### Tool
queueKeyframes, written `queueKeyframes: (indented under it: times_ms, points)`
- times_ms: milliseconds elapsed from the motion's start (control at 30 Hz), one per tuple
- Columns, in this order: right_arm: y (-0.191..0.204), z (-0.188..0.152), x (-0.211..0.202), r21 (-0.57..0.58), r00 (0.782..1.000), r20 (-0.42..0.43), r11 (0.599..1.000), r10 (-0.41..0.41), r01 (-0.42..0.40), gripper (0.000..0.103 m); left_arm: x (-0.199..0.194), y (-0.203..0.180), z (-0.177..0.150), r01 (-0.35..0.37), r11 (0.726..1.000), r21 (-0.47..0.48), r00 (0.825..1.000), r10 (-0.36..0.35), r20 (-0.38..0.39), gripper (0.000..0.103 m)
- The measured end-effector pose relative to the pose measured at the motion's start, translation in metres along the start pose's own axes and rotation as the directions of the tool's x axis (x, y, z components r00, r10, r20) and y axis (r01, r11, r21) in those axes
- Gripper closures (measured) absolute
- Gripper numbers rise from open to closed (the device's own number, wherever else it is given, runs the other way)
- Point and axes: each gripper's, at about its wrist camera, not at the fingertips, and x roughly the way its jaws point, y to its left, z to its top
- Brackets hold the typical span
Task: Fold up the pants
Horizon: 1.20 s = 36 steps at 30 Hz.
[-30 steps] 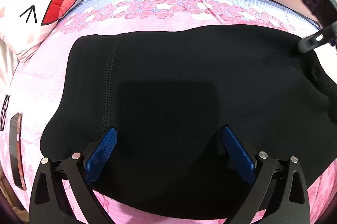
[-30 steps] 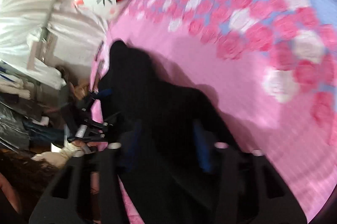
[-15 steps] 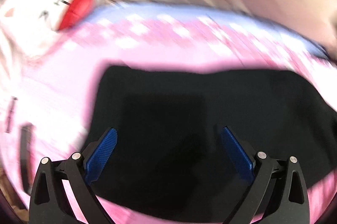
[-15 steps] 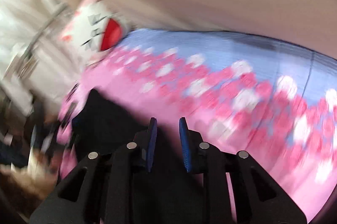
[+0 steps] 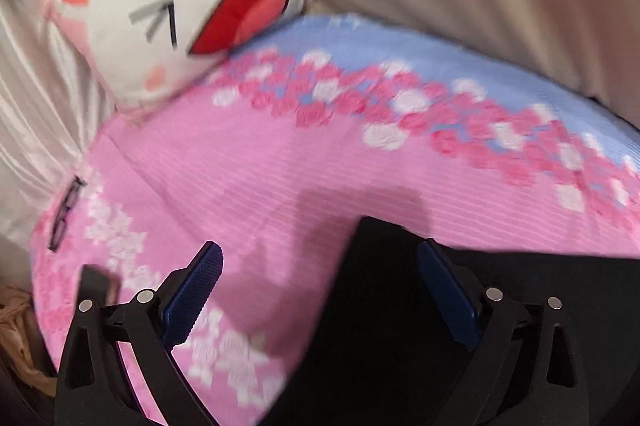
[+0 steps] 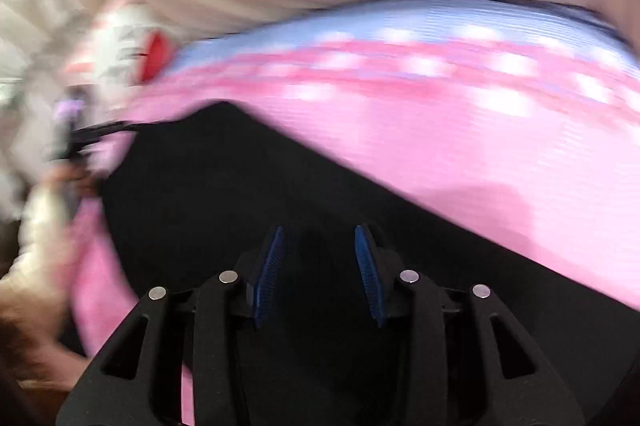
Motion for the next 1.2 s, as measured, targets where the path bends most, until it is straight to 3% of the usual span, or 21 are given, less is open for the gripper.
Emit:
queueKeyframes:
  times_ms: [67, 167, 267, 300, 333, 467, 533, 567, 600, 667, 800, 833, 867, 900, 933, 1000, 1033, 1100, 1133, 1167, 1200]
  points:
    - [-0.025, -0.009, -0.027, 0.094, 0.998, 0.059, 0.996, 0.001, -0.006, 0.064, -0.03, -0.016, -0.021, 0.042, 0.997, 0.06, 0.999, -0.044, 0.03, 0.007]
    - [-0.03, -0.018, -0.05, 0.074, 0.992, 0.09, 0.994, -0.092, 0.086, 0.064, -0.051, -0.045, -0.049, 0.08, 0.978, 0.192, 0.996, -0.087, 0.03, 0.006]
    - [-0.06, -0.035, -0.065, 0.08, 0.962, 0.088, 0.965, -0.258, 0.252, 0.065, -0.04, -0.068, -0.078, -0.021, 0.952, 0.306, 1.0, 0.014, 0.025, 0.005]
    - [-0.071, -0.042, -0.08, 0.11, 0.955, 0.097, 0.957, -0.279, 0.269, 0.065, -0.028, -0.071, -0.087, -0.064, 0.939, 0.337, 0.998, 0.06, 0.022, 0.005]
    - [-0.099, -0.05, -0.099, 0.177, 0.95, 0.114, 0.947, -0.291, 0.269, 0.066, -0.027, -0.067, -0.091, -0.059, 0.943, 0.328, 0.998, 0.046, 0.048, 0.005]
    - [-0.183, -0.091, -0.181, 0.374, 0.875, 0.174, 0.853, -0.451, 0.365, 0.063, -0.03, -0.05, -0.087, -0.04, 0.961, 0.275, 0.999, 0.046, -0.013, 0.005]
    - [-0.215, -0.108, -0.211, 0.445, 0.833, 0.159, 0.791, -0.53, 0.419, 0.052, -0.041, -0.05, -0.086, -0.07, 0.965, 0.254, 0.997, 0.077, -0.017, 0.007]
    - [-0.231, -0.118, -0.222, 0.473, 0.817, 0.148, 0.766, -0.557, 0.436, 0.041, -0.053, -0.055, -0.086, -0.032, 0.967, 0.253, 0.999, 0.036, -0.014, 0.007]
    - [-0.246, -0.125, -0.231, 0.493, 0.812, 0.138, 0.751, -0.567, 0.44, 0.041, -0.061, -0.061, -0.088, 0.007, 0.967, 0.256, 1.0, -0.004, -0.013, 0.006]
    - [-0.266, -0.13, -0.236, 0.49, 0.831, 0.142, 0.767, -0.538, 0.413, 0.041, -0.075, -0.077, -0.093, 0.073, 0.96, 0.269, 0.997, -0.07, -0.02, 0.006]
    - [-0.28, -0.12, -0.211, 0.391, 0.831, 0.086, 0.786, -0.549, 0.479, 0.045, -0.073, -0.123, -0.12, 0.191, 0.914, 0.359, 0.979, -0.148, -0.142, 0.005]
    - [-0.278, -0.116, -0.201, 0.377, 0.827, 0.051, 0.777, -0.56, 0.504, 0.057, -0.069, -0.128, -0.127, 0.171, 0.908, 0.383, 0.981, -0.123, -0.147, 0.005]
    - [-0.279, -0.116, -0.195, 0.359, 0.824, 0.018, 0.773, -0.566, 0.523, 0.085, -0.071, -0.127, -0.131, 0.155, 0.903, 0.4, 0.987, -0.121, -0.109, 0.005]
    - [-0.273, -0.112, -0.198, 0.352, 0.845, 0.036, 0.798, -0.533, 0.488, 0.088, -0.071, -0.125, -0.131, 0.157, 0.898, 0.412, 0.986, -0.116, -0.123, 0.005]
    - [-0.259, -0.109, -0.211, 0.346, 0.843, 0.073, 0.806, -0.533, 0.48, 0.088, -0.071, -0.121, -0.129, 0.154, 0.9, 0.408, 0.984, -0.104, -0.143, 0.005]
    - [-0.249, -0.107, -0.232, 0.322, 0.809, 0.139, 0.799, -0.571, 0.508, 0.088, -0.068, -0.111, -0.128, 0.142, 0.897, 0.419, 0.982, -0.074, -0.173, 0.005]
    - [-0.26, -0.11, -0.231, 0.331, 0.801, 0.11, 0.782, -0.588, 0.528, 0.087, -0.066, -0.108, -0.129, 0.147, 0.892, 0.427, 0.981, -0.077, -0.175, 0.005]
    - [-0.291, -0.123, -0.213, 0.363, 0.825, 0.016, 0.772, -0.565, 0.521, 0.083, -0.065, -0.105, -0.129, 0.167, 0.898, 0.408, 0.977, -0.095, -0.192, 0.005]
    - [-0.289, -0.129, -0.213, 0.366, 0.826, 0.059, 0.782, -0.561, 0.505, 0.079, -0.065, -0.105, -0.128, 0.168, 0.9, 0.402, 0.976, -0.095, -0.196, 0.005]
    - [-0.282, -0.129, -0.217, 0.362, 0.819, 0.076, 0.781, -0.569, 0.509, 0.078, -0.067, -0.105, -0.128, 0.163, 0.902, 0.399, 0.977, -0.09, -0.196, 0.005]
    - [-0.273, -0.129, -0.224, 0.362, 0.795, 0.104, 0.767, -0.598, 0.529, 0.077, -0.074, -0.105, -0.126, 0.15, 0.906, 0.395, 0.979, -0.081, -0.187, 0.005]
